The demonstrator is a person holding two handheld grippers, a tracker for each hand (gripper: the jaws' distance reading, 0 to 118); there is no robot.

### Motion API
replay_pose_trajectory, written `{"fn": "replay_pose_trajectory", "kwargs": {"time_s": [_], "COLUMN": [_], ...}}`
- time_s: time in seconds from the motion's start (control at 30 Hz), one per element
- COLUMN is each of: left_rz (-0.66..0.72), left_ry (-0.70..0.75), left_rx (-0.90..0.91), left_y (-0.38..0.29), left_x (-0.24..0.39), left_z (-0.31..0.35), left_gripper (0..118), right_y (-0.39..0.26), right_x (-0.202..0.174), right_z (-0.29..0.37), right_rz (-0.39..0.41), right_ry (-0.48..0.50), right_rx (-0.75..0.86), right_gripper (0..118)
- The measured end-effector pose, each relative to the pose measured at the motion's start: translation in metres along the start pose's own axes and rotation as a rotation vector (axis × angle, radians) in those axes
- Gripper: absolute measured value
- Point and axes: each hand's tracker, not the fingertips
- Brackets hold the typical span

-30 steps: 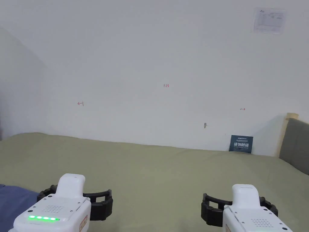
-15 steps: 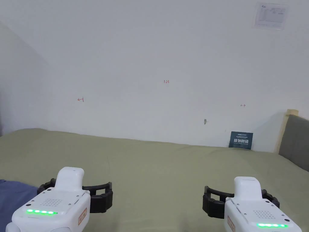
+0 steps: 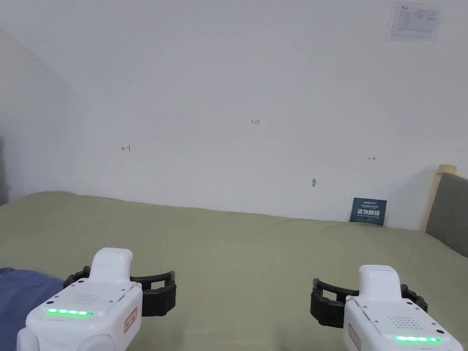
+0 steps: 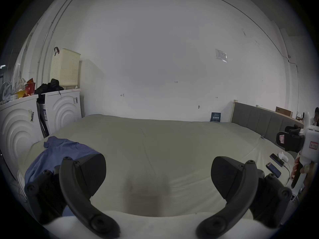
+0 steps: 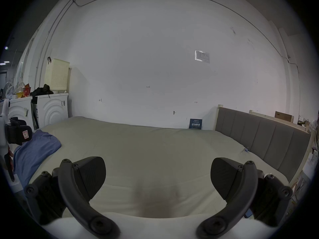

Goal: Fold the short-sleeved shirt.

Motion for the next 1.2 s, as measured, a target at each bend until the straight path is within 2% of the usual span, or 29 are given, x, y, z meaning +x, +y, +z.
{"fn": "replay_pose_trajectory", "kwargs": {"time_s": [0.17, 0.6, 1.2], "left_rz": [0.071, -0.007, 0.0], "left_ry": [-0.018, 0.004, 0.002], "left_rx": [-0.012, -0.028, -0.026], "left_y": [0.002, -0.007, -0.003], "left_x": [-0.003, -0.001, 0.0], "left_z": [0.002, -0.008, -0.002], "left_gripper": [118, 118, 118], "right_y": [0.0, -0.002, -0.002], "right_x": [0.001, 0.003, 0.001], "right_z": [0.0, -0.002, -0.003], "right_rz": [-0.007, -0.011, -0.007], "right_ry": [0.006, 0.009, 0.002], "right_rx": [-0.001, -0.012, -0.025], "right_gripper": [118, 118, 118]}}
